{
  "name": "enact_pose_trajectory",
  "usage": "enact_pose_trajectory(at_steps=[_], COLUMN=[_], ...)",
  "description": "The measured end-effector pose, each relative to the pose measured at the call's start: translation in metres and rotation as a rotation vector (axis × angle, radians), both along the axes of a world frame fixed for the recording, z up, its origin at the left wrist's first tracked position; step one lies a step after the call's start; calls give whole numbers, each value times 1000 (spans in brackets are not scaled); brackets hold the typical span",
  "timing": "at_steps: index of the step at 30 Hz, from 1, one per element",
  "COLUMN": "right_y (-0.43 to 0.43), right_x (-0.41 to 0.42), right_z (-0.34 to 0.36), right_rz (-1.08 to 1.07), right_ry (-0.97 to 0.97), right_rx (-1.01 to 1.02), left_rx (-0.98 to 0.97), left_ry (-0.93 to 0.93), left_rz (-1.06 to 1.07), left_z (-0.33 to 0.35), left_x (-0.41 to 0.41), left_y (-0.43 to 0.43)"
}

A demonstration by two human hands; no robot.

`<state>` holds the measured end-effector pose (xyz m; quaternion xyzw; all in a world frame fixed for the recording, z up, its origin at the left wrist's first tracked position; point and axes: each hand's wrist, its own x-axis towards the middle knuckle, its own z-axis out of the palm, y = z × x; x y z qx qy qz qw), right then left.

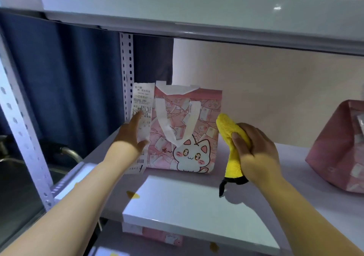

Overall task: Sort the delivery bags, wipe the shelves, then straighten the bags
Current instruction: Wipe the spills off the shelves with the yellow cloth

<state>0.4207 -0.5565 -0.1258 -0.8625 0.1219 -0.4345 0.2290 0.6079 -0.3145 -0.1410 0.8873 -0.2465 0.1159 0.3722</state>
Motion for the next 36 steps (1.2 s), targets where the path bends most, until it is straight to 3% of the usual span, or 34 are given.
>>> enact_pose_trajectory(at_steps=[19,36], right_y=[-74,1], right_x=[-52,-71], right_z=[-23,-32], right_rz=[-175,-131], right_ry=[22,160], right_rx=[33,-162], left_rx=[-112,62], left_ry=[29,-109], left_rz=[-335,-264], left_z=[-17,-19], left_x=[-3,-43], left_y=[-124,-30])
